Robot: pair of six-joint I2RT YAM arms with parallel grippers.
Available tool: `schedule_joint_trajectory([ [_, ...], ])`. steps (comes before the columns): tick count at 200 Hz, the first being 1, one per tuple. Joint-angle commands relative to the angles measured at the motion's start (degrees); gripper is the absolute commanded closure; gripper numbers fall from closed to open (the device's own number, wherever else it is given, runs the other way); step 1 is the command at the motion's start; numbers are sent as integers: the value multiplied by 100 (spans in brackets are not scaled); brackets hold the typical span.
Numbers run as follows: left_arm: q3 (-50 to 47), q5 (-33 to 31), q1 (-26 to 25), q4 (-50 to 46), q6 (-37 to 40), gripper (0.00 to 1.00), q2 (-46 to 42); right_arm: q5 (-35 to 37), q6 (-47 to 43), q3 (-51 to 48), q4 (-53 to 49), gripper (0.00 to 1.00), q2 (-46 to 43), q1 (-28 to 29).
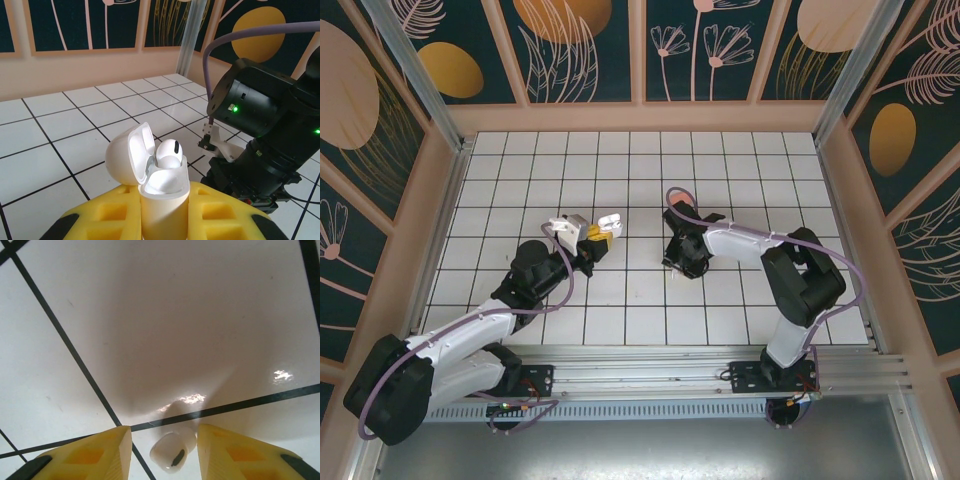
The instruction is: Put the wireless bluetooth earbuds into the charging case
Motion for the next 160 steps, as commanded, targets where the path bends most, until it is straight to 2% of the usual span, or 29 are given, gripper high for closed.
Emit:
schedule_joint_trajectory([
  [1, -47, 60, 5, 145, 46, 100, -139, 157, -83, -31, -201, 61, 100, 26],
  [66, -58, 61, 12, 128, 48, 100, -156, 270, -74, 103, -314, 59, -11, 56],
  [160, -137, 26, 5, 33, 79, 100, -321, 135, -226, 199, -217, 65, 309, 73],
])
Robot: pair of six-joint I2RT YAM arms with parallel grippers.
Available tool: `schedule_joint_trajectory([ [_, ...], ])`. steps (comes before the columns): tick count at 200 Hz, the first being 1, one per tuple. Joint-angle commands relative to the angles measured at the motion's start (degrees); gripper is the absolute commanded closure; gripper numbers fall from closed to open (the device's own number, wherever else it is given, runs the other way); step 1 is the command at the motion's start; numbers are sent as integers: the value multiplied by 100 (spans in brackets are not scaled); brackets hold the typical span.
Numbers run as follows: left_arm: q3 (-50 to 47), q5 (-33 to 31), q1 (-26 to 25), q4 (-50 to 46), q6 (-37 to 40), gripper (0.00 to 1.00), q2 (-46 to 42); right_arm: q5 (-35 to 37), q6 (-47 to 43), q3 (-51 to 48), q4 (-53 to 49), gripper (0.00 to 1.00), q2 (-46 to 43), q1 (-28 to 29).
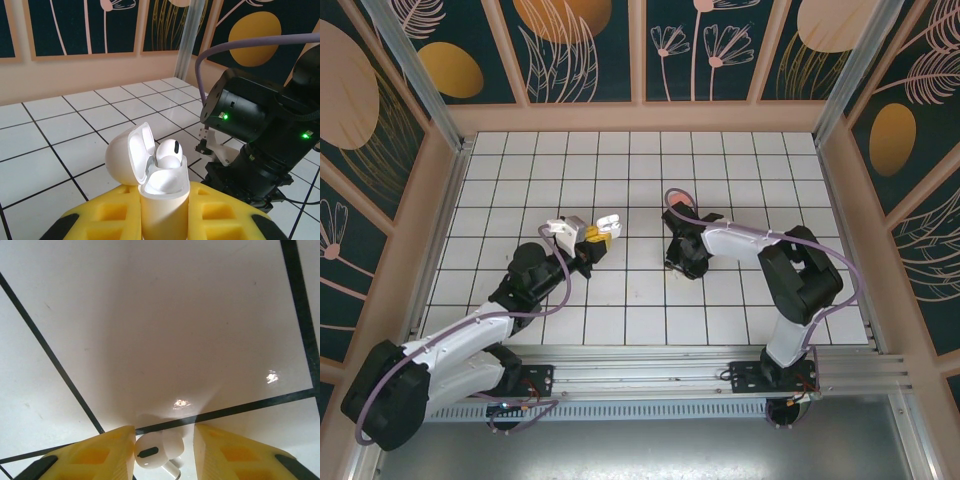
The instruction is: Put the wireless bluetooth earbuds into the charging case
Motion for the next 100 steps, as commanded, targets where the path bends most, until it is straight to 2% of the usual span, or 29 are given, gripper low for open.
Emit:
schedule_joint_trajectory([
  [1, -51, 8, 7, 43, 74, 100, -121, 6, -101, 143, -75, 66, 180, 73],
  [53, -32, 8, 3, 22, 87, 100, -135, 71, -126, 233, -136, 75, 100, 97],
  [100, -51, 160, 3, 48, 225, 100, -164, 199, -115, 222, -57, 78, -137, 100],
])
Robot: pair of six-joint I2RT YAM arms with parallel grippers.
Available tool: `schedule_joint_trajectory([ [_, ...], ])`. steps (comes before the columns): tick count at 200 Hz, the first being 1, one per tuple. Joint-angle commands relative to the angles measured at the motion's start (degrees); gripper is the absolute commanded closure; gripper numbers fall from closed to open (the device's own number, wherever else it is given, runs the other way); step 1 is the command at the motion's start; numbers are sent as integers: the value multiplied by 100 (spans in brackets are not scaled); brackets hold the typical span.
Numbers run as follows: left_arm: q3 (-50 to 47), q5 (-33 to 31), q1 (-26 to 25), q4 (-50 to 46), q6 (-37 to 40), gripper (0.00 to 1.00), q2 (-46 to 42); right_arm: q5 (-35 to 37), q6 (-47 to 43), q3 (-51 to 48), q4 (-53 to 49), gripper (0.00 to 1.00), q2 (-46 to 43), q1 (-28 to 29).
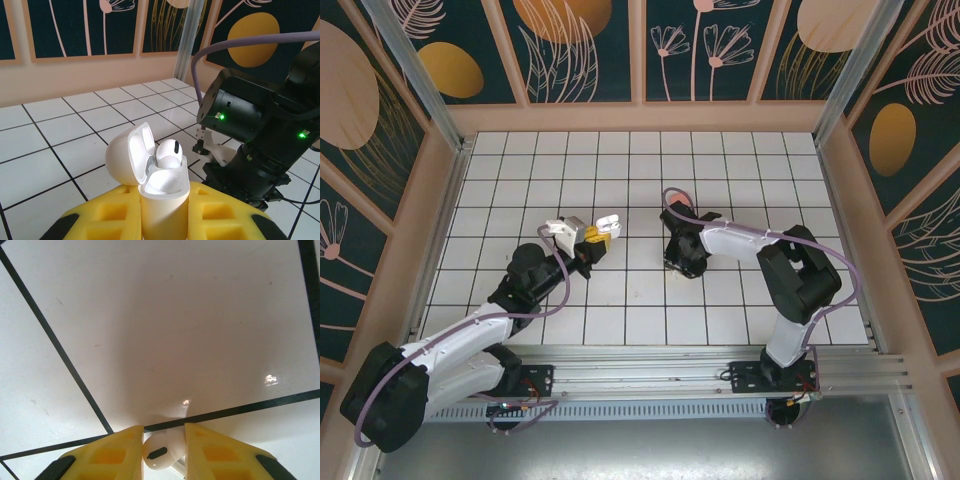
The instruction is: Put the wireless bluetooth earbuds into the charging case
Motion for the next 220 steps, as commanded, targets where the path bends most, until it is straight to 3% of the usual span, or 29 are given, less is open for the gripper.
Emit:
schedule_joint_trajectory([
  [1, -37, 144, 3, 70, 185, 100, -121, 182, -40, 130, -9, 78, -177, 50],
  [118, 118, 742, 9, 1046, 415, 100, 368, 1386, -357, 337, 1060, 81, -2131, 707],
  [220, 594, 340, -5, 1855, 468, 100, 1281, 1787, -643, 146, 2495, 81, -3339, 1330],
])
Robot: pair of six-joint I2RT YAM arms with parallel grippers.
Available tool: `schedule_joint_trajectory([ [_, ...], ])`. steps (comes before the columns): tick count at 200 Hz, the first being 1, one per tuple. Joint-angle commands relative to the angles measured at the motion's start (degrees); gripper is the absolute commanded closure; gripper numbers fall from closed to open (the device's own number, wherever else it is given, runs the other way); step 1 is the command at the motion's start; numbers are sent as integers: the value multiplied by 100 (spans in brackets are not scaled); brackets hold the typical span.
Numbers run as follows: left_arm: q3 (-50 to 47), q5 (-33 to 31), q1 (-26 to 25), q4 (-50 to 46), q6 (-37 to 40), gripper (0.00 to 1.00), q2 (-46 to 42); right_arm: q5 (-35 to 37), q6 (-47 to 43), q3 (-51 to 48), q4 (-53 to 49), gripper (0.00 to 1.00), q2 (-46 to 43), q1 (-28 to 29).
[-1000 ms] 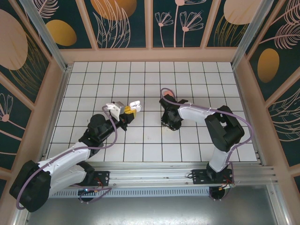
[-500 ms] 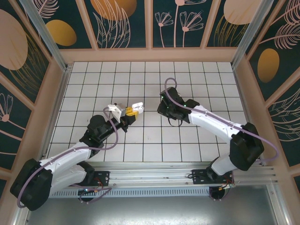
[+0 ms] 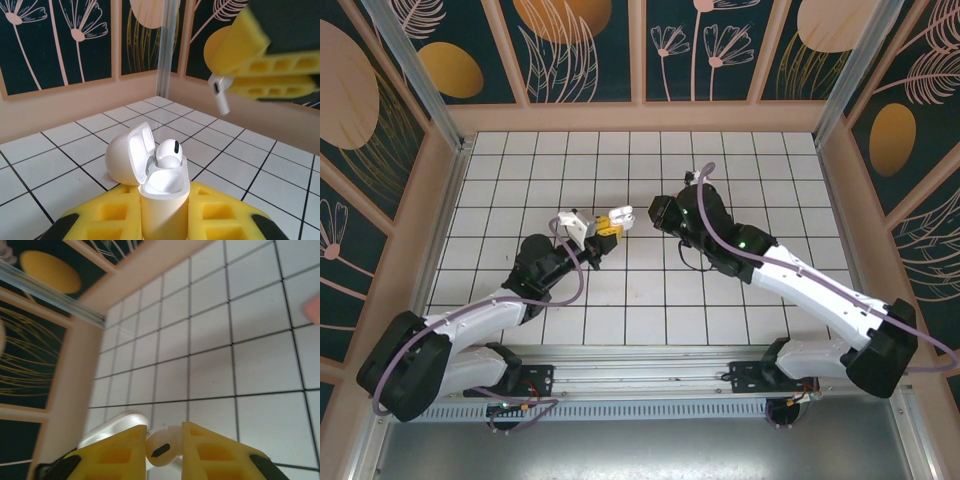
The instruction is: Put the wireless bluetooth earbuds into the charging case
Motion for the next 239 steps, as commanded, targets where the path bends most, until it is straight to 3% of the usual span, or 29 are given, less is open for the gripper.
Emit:
schedule_joint_trajectory([
  [1, 230, -158, -8, 592, 94, 100, 144, 162, -192, -37, 612, 81, -178, 147],
  [152, 174, -720, -78, 1661, 98, 100, 545, -236, 264, -341, 2494, 80, 592, 469],
  [239, 97, -682, -75, 1698, 117, 100, 567, -388, 359, -104, 2610, 80, 893, 469],
])
